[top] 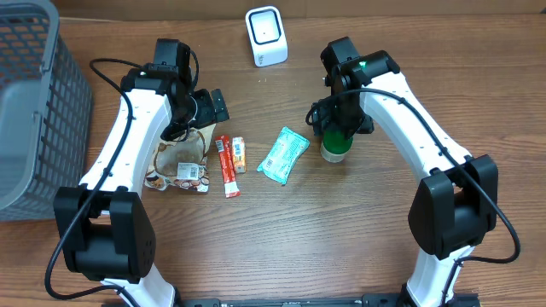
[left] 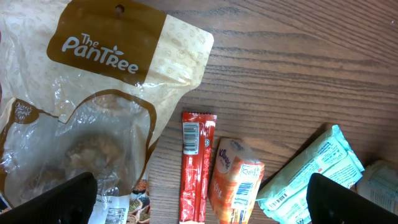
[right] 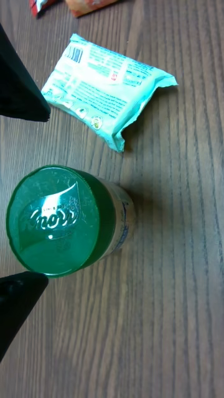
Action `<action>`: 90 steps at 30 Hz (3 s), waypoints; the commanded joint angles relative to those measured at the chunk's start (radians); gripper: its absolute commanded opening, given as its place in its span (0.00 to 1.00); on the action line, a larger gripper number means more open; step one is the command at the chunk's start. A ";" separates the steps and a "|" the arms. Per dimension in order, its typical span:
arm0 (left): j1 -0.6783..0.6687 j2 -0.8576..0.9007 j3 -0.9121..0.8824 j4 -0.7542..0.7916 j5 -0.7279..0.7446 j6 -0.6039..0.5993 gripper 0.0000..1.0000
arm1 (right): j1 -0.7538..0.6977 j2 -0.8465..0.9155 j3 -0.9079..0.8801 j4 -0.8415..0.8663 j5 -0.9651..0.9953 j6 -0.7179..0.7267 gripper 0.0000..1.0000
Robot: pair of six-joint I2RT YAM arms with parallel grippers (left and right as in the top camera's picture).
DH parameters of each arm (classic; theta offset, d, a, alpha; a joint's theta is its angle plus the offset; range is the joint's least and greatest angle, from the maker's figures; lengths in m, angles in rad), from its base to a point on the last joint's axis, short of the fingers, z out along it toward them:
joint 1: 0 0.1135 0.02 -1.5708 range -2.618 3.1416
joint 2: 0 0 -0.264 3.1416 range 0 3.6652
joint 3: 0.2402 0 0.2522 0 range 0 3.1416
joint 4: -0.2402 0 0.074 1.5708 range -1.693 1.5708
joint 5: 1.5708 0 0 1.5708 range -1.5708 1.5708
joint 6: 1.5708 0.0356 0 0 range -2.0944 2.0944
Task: Scan the item barcode
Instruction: 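Lower the right gripper around the green jar lid, then close the right gripper on the green jar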
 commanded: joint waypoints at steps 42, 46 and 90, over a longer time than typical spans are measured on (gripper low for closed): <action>0.000 -0.001 0.020 -0.001 0.008 -0.003 1.00 | 0.049 0.014 -0.022 0.030 0.108 -0.122 0.82; 0.000 -0.001 0.020 -0.002 0.008 -0.003 1.00 | 0.048 0.014 -0.022 0.031 0.123 -0.121 0.86; 0.000 -0.001 0.020 -0.002 0.008 -0.003 1.00 | 0.048 0.015 -0.185 0.079 0.016 0.498 0.57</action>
